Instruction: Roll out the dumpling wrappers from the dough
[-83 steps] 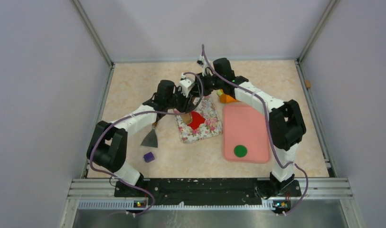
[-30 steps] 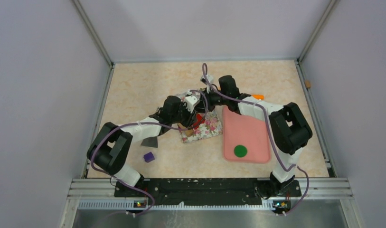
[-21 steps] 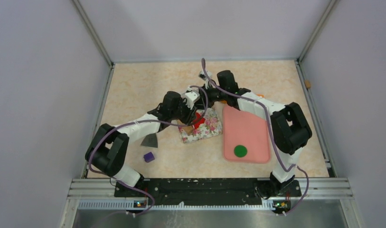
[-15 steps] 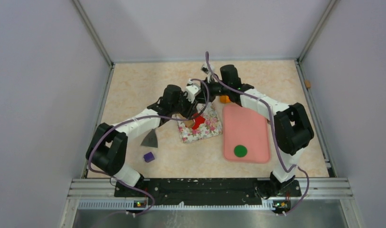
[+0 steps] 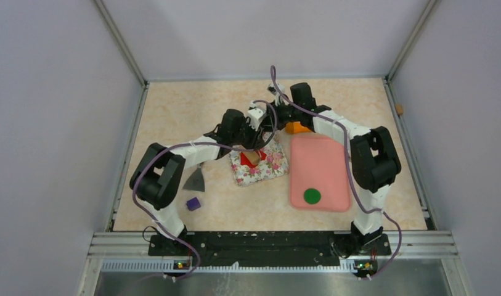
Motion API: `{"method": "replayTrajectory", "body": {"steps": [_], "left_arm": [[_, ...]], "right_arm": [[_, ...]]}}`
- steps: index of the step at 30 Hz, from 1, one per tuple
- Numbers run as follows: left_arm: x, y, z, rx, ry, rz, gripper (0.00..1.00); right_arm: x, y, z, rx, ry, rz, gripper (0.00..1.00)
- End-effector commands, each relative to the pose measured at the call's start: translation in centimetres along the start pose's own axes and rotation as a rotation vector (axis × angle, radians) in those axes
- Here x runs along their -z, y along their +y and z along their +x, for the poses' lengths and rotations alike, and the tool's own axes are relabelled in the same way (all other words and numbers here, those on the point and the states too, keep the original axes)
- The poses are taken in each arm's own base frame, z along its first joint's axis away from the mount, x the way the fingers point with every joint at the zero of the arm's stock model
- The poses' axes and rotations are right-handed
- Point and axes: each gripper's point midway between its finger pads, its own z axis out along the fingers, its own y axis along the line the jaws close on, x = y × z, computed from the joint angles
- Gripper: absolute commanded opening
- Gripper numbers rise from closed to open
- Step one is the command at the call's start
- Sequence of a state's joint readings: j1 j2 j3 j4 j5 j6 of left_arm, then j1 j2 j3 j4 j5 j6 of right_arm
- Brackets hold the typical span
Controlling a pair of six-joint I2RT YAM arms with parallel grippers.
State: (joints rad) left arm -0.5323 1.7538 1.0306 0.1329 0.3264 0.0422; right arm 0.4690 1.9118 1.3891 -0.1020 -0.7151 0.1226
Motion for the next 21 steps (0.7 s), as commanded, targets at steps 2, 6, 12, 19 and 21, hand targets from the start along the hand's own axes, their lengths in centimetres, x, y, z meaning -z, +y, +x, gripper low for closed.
{"method": "replayTrajectory", "body": {"steps": [2,6,12,19,21], "left_arm": [[-1.8,4.3,-0.1,0.128,-0.093,-0.152,0.00],[-3.2,3.8,1.0,0.124,-0.083,-0.116,0.00],[-5.1,3.2,1.2,0.122,-0.086,-0.094,0.00],[-7.0,1.6,0.7,0.126,-0.077,-0.053,0.00],[-7.3,1.3,0.3,0.129,-0.079,-0.045,0.00]], "right_arm": [[-0.6,-2.1,5.6,-0.011,0.178,0.085,0.00],[-0.3,-3.5,6.4,0.061,0.199,0.140,0.00],[0.5,-4.7,7.0,0.103,0.213,0.197,0.00],[2.1,-5.6,7.0,0.109,0.203,0.234,0.00],[2.5,-5.8,6.9,0.117,0.199,0.244,0.00]]}}
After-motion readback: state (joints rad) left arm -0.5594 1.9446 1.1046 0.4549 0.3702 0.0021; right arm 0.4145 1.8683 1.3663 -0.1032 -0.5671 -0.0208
